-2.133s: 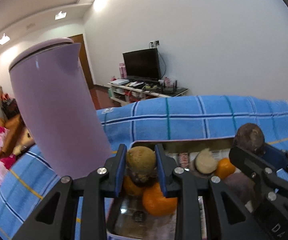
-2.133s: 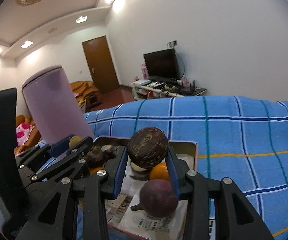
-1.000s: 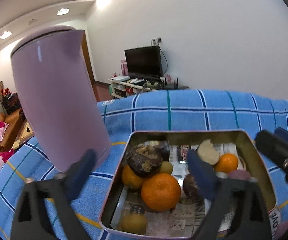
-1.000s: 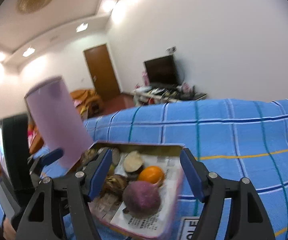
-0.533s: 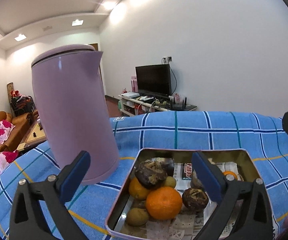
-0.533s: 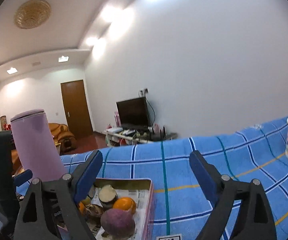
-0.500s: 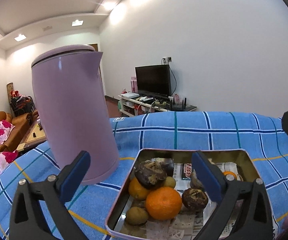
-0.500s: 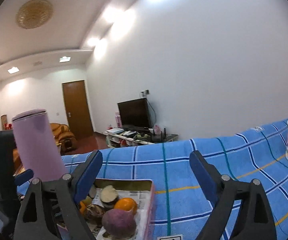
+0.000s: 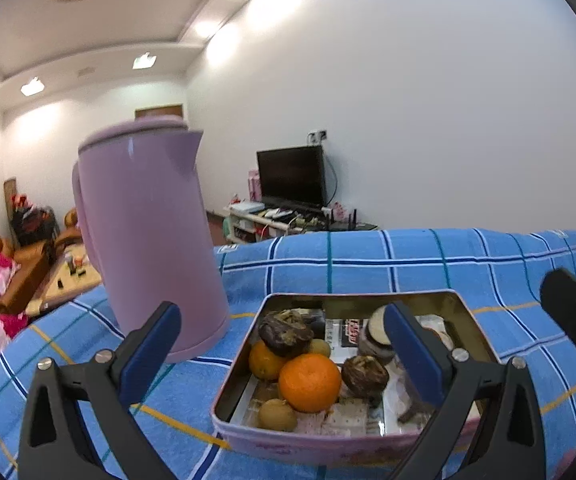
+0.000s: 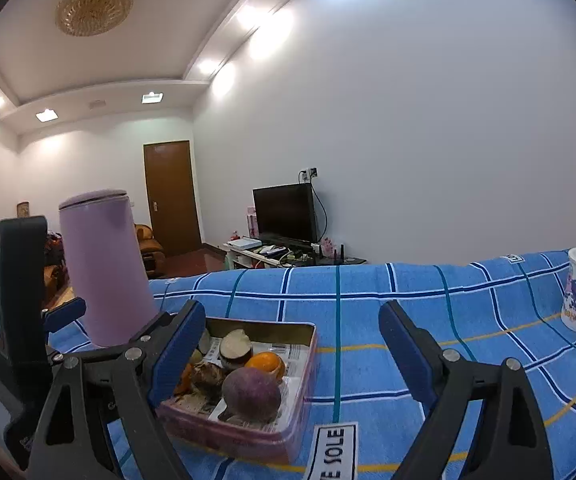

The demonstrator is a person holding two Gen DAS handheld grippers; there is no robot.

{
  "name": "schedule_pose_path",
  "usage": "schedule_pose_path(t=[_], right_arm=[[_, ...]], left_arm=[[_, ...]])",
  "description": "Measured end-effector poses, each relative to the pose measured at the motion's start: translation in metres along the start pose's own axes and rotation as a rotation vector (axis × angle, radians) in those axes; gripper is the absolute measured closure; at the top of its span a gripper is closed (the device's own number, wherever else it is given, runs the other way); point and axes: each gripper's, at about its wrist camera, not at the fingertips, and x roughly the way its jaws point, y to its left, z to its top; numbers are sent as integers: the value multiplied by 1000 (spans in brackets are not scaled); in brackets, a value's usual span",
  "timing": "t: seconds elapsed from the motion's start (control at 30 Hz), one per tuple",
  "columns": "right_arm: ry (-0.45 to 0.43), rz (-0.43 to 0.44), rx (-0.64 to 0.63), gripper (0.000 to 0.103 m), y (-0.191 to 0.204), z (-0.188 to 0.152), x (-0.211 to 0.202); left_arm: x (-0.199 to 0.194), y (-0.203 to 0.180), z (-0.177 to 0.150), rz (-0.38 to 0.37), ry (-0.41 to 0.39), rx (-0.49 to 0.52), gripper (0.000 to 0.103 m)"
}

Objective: Organize fruits

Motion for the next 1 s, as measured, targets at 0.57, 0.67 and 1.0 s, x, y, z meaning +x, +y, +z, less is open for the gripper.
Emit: schedule_pose_path(t=[0.57,0.67,1.0], right_arm=[[-88,-12,-68,13,8,-3,-36],[-80,-12,-68,13,8,-3,-34],[-76,-15,-64,13,8,-3,-36]], left_arm=[[-41,8,-9,58,-55,60,0],[-42,8,-9,64,-60,58,0],[-45,8,-9,65,-64,49,0]])
